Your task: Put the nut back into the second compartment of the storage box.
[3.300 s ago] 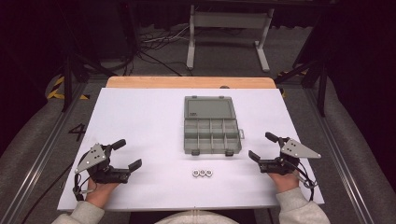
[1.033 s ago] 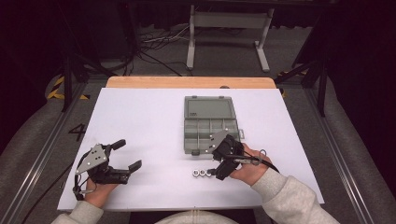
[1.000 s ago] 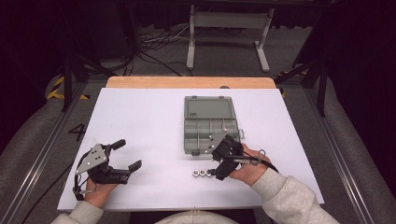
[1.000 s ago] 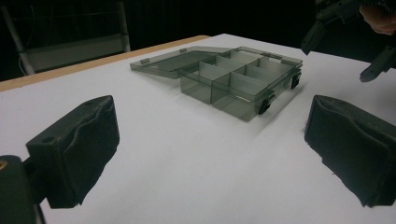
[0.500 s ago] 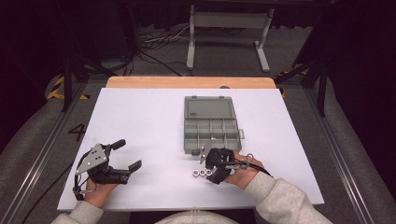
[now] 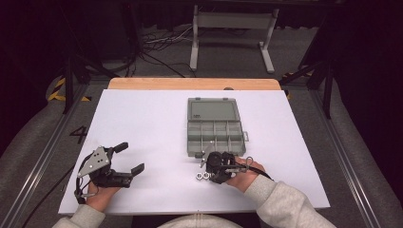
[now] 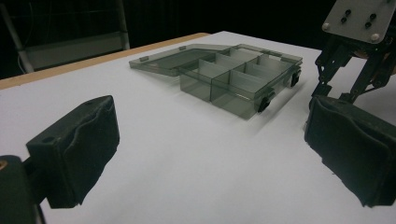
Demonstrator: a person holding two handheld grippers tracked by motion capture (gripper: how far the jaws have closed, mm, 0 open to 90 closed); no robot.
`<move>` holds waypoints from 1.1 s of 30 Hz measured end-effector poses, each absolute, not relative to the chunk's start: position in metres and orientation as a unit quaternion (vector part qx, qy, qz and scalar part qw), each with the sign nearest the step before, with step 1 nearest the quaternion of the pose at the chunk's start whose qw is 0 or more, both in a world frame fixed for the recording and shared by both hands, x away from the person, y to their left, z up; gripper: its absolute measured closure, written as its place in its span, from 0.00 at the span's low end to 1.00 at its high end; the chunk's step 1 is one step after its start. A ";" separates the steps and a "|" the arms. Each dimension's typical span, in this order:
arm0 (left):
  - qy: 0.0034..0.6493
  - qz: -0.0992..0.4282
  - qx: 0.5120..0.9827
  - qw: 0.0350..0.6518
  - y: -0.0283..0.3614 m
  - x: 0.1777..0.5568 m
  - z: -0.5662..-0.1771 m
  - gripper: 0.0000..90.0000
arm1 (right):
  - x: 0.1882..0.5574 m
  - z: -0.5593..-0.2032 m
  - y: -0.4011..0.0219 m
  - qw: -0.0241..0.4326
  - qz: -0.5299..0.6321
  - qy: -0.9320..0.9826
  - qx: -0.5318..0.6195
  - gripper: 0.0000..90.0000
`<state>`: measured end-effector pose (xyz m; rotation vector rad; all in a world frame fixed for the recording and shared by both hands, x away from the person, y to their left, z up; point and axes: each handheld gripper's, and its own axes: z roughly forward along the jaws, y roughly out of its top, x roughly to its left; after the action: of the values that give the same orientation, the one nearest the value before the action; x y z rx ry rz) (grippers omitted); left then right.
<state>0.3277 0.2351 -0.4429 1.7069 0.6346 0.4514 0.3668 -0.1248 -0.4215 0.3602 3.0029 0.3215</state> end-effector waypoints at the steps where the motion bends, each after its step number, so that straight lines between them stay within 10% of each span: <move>1: 0.272 0.194 0.733 0.592 0.235 0.328 -0.443 0.04 | 0.367 -0.421 -0.125 0.051 0.104 0.986 0.120 0.78; 33: 0.270 0.194 0.733 0.594 0.236 0.327 -0.442 0.05 | 0.432 -0.339 -0.135 0.118 0.172 0.963 0.169 0.78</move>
<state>0.3272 0.2359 -0.4423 1.7024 0.6267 0.4497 0.4323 -0.1348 -0.3390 0.4941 2.8184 0.5018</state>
